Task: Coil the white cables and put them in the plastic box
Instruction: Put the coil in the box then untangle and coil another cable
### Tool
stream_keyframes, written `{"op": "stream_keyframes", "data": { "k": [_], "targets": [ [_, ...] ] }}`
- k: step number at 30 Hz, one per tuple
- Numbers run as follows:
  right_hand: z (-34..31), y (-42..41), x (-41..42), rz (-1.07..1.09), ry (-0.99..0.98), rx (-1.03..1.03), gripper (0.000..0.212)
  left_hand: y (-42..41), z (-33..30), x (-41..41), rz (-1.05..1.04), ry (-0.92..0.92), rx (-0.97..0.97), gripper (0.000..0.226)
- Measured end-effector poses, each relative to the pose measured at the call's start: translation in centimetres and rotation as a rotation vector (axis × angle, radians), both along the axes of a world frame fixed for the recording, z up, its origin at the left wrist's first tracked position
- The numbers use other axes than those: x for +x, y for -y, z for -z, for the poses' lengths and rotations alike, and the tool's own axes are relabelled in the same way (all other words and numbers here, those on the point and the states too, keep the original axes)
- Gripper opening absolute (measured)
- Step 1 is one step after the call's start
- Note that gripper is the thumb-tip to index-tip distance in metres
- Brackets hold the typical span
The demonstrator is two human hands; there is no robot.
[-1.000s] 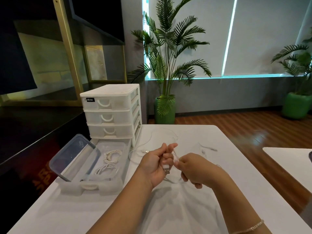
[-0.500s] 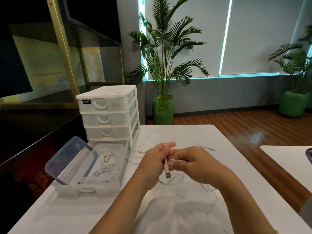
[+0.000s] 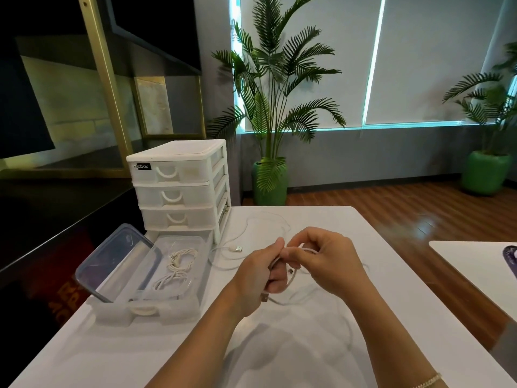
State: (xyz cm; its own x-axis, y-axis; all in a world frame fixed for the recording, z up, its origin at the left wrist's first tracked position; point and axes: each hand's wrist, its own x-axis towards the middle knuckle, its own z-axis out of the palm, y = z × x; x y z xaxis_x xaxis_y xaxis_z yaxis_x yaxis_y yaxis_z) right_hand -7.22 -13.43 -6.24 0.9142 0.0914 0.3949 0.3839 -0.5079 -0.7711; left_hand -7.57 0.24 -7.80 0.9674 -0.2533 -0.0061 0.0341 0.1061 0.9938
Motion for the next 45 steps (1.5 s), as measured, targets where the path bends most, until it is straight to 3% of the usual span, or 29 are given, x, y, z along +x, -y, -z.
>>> {"op": "stream_keyframes", "data": {
  "k": [4,11,19,24,28,33,39,45],
  "targets": [
    [0.5,-0.2,0.4,-0.034,0.029,-0.042,0.009,-0.5,0.3,0.2,0.003,-0.08,-0.119,0.045],
    [1.9,-0.9,0.1,0.028,0.056,-0.092,0.031,-0.2,-0.1,-0.2,0.041,-0.269,-0.642,0.053],
    [1.9,-0.7,-0.6,0.053,0.096,-0.222,0.037,0.0,-0.3,-0.5,0.087,-0.285,-0.893,0.056],
    [1.9,-0.8,-0.8,0.022,0.102,-0.419,0.034,-0.7,-0.9,-0.2,0.026,-0.201,-0.948,0.041],
    [2.0,-1.1,-0.9,0.001,0.096,-0.449,0.032,-0.9,-1.0,0.1,-0.047,-0.137,-0.784,0.036],
    [1.9,-1.4,-1.3,-0.06,0.156,-0.495,0.03,-0.7,-0.7,0.1,-0.202,0.003,-0.36,0.024],
    [1.3,-1.0,-1.6,-0.095,0.22,-0.419,0.014,-0.2,0.5,0.6,-0.251,0.249,0.193,0.039],
    [1.1,-0.4,-1.3,-0.041,0.202,-0.344,0.004,0.2,0.5,-0.2,-0.185,0.44,0.512,0.043]
  ]
}}
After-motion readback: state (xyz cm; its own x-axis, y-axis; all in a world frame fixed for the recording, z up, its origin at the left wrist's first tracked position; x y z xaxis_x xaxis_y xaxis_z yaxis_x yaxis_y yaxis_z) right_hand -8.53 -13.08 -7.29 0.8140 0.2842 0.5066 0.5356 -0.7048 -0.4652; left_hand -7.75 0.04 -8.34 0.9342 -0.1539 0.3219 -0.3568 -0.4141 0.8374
